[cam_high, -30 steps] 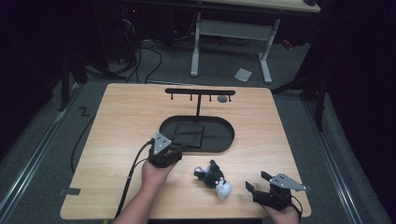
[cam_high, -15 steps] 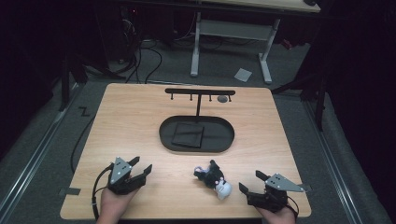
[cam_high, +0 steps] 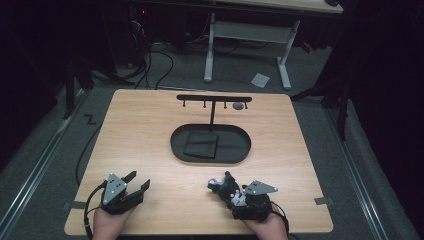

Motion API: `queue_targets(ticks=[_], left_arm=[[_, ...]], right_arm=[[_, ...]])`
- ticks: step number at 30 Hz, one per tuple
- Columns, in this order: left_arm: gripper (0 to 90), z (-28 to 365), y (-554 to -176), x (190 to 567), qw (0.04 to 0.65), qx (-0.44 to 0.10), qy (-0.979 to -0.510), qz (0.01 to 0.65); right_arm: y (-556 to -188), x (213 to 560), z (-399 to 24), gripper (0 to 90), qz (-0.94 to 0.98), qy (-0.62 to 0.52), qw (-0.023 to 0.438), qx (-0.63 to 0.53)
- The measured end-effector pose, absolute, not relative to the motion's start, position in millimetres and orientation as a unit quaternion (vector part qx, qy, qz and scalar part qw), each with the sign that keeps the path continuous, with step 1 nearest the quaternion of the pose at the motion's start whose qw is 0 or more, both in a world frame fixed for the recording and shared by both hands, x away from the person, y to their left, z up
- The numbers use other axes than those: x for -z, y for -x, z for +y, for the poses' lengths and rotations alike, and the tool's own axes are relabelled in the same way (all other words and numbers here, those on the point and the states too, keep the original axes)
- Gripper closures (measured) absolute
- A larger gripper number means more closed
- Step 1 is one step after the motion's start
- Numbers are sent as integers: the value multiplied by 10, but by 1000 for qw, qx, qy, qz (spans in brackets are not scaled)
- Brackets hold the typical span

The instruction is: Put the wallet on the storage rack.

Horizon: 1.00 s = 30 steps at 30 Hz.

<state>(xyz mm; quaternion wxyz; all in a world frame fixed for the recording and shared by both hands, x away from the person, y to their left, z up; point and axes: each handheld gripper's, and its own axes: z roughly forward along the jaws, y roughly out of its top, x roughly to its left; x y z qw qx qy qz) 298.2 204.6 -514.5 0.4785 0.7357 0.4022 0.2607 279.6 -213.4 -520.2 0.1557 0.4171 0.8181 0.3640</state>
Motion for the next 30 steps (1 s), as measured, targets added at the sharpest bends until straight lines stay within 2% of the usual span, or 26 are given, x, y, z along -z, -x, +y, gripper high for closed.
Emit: queue_targets(ticks=[1, 2, 3, 5, 10, 17, 20, 24, 25, 26, 30], left_arm=[[413, 2046, -2982, 5145, 479, -261, -736, 402], [413, 2056, -2977, 5146, 479, -261, -735, 404], [413, 2070, -2970, 5146, 478, -261, -734, 405], [413, 2093, -2951, 5145, 478, -263, -733, 407], [413, 2101, -2922, 5126, 483, -265, -730, 406], [410, 2015, -2954, 5108, 491, -262, -732, 394], [410, 1966, -2986, 5110, 498, -255, -733, 388], [407, 1930, -3040, 5123, 497, -247, -740, 379], [408, 1930, -3040, 5123, 497, -247, -740, 379], [408, 1923, -3049, 5128, 497, -246, -740, 380], [402, 1918, -3098, 5136, 491, -244, -744, 382]], right_arm=[[-2796, 5202, -2134, 260, 818, -417, 156, -364], [-2808, 5218, -2134, 349, 822, -413, 148, -363], [-2804, 5218, -2133, 394, 821, -412, 150, -365], [-2795, 5170, -2129, 428, 822, -404, 163, -367], [-2744, 4910, -2352, 432, 791, -409, 214, -401], [-2711, 5075, -2646, 425, 787, -451, 212, -364], [-2697, 5171, -2737, 397, 791, -468, 196, -343], [-2702, 5178, -2721, 208, 788, -478, 181, -342], [-2702, 5178, -2721, 208, 788, -478, 181, -342], [-2690, 5168, -2698, 153, 791, -482, 171, -337], [-2700, 5153, -2699, 125, 793, -496, 154, -318]])
